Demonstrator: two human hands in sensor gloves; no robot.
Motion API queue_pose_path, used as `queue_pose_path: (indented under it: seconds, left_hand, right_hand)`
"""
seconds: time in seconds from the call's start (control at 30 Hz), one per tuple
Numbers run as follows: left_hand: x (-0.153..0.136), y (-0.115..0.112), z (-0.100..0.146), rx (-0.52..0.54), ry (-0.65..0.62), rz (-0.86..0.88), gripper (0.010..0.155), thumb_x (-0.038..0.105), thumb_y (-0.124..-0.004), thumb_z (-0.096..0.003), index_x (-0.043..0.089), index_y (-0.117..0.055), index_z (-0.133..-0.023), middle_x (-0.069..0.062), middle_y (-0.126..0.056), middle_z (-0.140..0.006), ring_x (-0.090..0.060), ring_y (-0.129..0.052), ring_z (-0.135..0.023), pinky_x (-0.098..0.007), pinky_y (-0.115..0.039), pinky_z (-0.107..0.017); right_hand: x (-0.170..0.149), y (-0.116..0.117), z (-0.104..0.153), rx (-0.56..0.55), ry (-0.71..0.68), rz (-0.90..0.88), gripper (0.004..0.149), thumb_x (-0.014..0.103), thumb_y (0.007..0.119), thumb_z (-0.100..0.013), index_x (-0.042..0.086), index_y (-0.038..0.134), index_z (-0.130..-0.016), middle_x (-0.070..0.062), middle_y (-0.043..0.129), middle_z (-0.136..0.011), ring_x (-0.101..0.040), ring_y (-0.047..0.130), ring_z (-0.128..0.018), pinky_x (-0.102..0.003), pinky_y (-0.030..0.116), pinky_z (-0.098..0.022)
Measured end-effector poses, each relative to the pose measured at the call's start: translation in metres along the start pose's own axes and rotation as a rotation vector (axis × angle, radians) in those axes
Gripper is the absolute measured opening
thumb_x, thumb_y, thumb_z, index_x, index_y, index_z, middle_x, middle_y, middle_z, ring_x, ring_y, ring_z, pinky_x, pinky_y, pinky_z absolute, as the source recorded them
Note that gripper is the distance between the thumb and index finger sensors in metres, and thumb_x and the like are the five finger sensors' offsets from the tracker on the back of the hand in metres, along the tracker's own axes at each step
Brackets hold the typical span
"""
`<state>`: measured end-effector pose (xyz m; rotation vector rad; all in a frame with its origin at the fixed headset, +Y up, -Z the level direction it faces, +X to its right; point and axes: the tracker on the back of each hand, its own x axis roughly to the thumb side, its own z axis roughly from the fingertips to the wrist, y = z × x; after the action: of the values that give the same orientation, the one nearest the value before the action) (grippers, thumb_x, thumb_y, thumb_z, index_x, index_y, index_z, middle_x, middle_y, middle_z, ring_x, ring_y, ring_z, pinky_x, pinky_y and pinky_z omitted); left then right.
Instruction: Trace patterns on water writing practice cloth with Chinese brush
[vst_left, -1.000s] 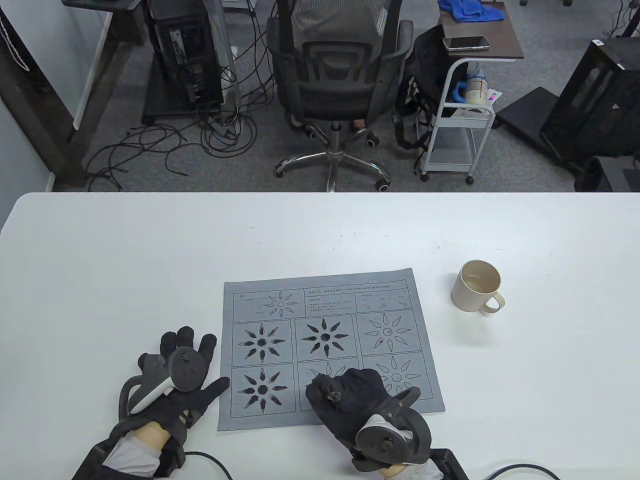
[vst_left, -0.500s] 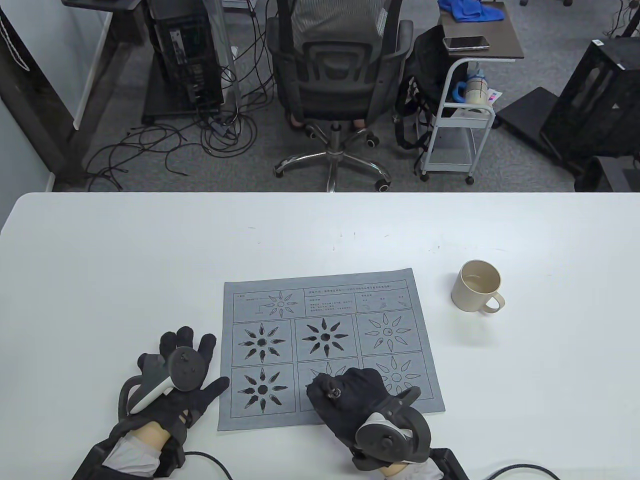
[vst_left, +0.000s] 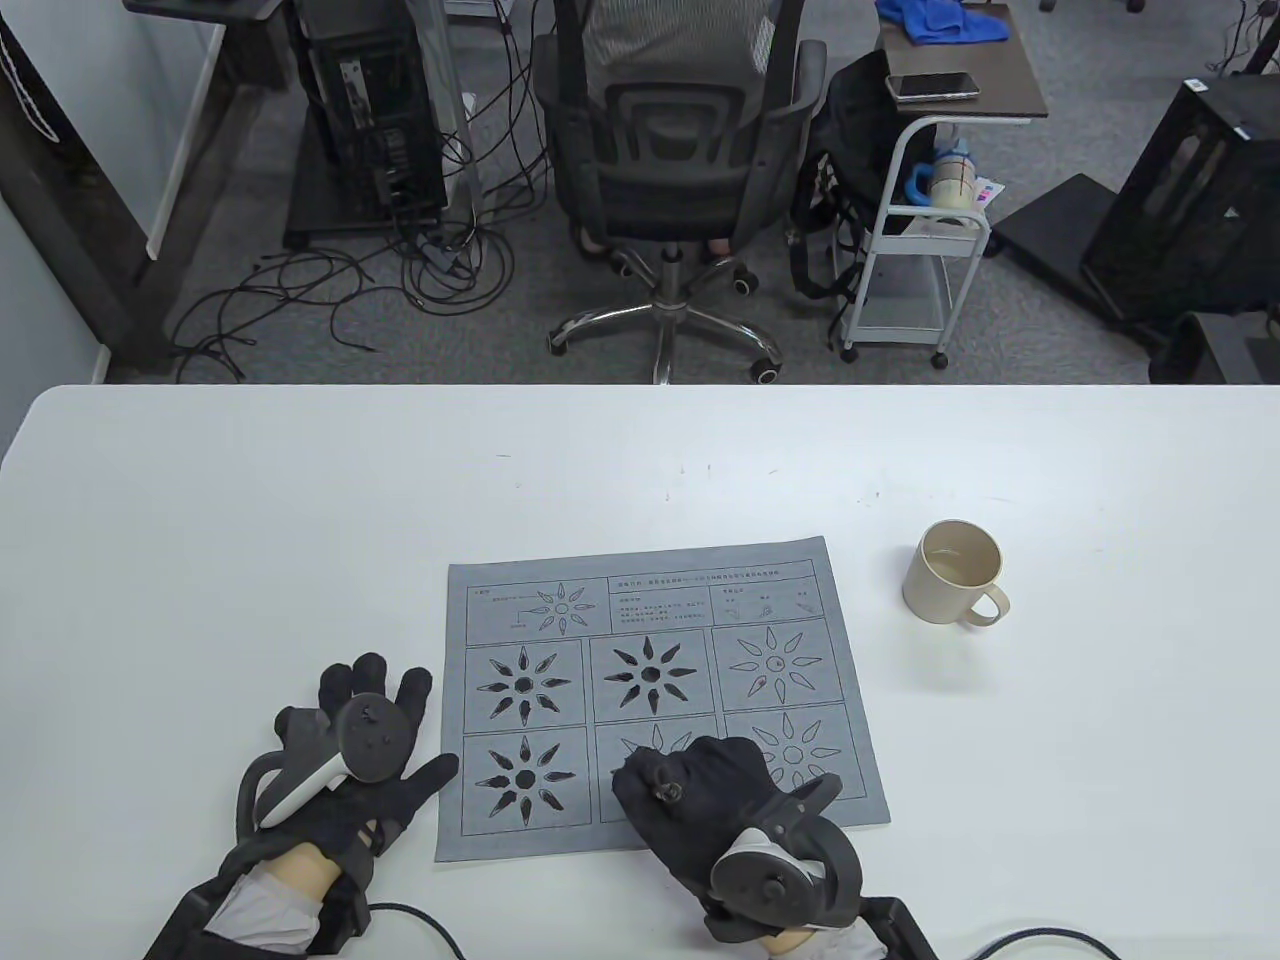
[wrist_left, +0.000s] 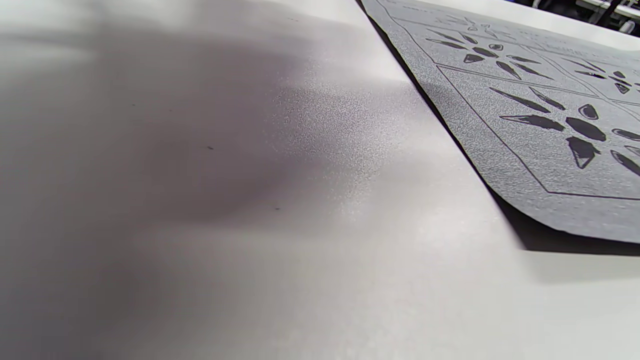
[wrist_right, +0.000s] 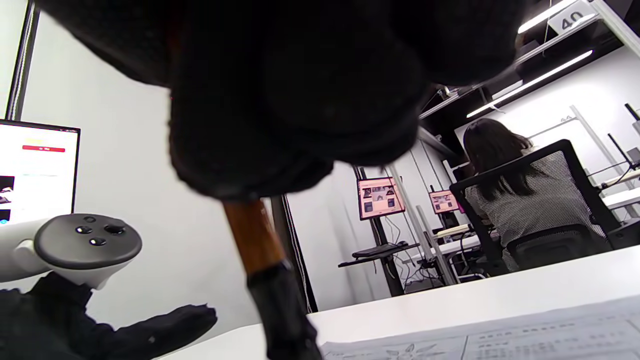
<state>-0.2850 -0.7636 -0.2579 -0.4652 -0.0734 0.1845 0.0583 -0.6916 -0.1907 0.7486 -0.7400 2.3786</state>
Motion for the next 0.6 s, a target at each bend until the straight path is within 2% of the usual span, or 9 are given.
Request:
queue_pose_path:
  seconds: [0.6]
  left_hand:
    - [-0.0005, 0.0002, 0.0002, 0.000, 0.002, 0.002, 0.083, 0.071, -0.048, -0.0480, 0.044, 0.010, -0.100, -0.002, 0.024, -0.105, -0.034, 0.022, -0.094, -0.074, 0.000, -0.066]
  right_hand:
    - [-0.0049, -0.0064, 0.0001, -0.035, 0.025, 0.051, 0.036, 0.041, 0.083, -0.051, 0.010, 0.094, -0.064, -0.006, 0.107, -0.036, -0.022, 0.100, -0.029, -0.046, 0.081, -0.035]
